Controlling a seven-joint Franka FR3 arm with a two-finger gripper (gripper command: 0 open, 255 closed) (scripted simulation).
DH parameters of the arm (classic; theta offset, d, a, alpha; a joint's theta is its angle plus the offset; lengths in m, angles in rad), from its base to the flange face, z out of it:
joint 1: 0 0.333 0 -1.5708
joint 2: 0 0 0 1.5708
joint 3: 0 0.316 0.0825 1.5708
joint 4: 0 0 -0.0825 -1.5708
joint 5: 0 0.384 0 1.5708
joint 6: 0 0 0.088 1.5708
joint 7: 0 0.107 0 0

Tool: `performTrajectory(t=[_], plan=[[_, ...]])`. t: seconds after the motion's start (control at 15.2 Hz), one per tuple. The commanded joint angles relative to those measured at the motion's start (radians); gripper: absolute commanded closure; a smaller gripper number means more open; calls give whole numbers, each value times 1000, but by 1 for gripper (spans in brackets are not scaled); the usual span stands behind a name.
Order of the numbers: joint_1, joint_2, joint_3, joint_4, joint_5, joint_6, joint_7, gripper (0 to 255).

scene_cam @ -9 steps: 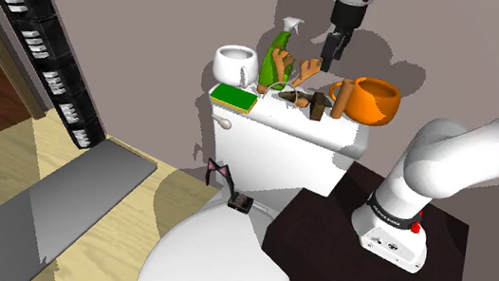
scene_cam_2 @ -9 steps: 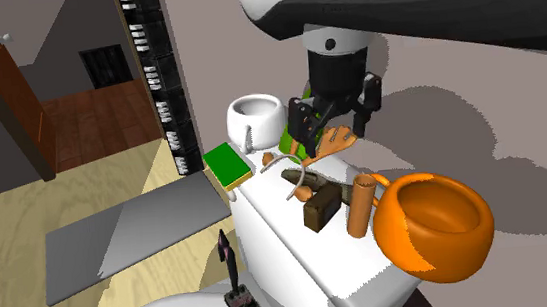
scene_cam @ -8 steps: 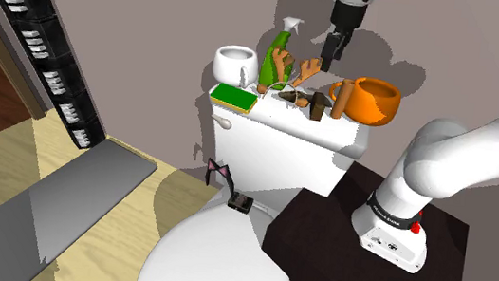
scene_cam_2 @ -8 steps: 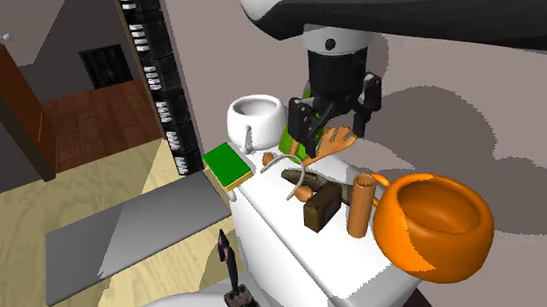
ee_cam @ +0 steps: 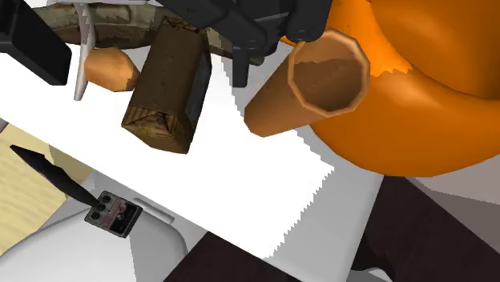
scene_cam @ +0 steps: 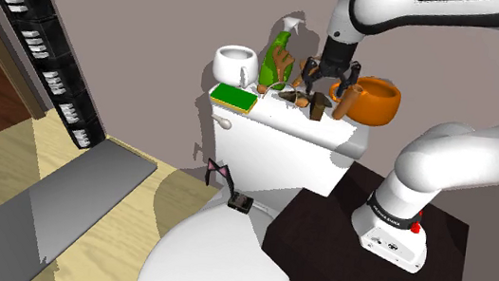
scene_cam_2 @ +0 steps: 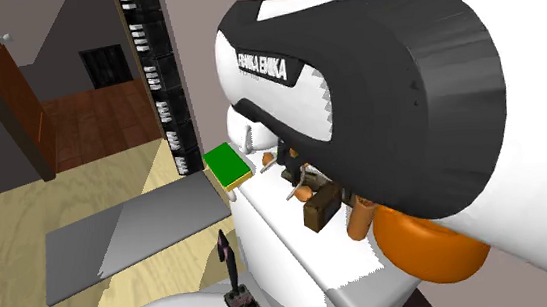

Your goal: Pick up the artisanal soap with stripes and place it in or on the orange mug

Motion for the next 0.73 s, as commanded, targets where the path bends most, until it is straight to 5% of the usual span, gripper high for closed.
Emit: performTrajectory(t=[0.0, 0.66], plan=[[-23, -12, 32, -43, 35, 32, 113, 0], [-19, 4, 43, -122, 45, 127, 111, 0]])
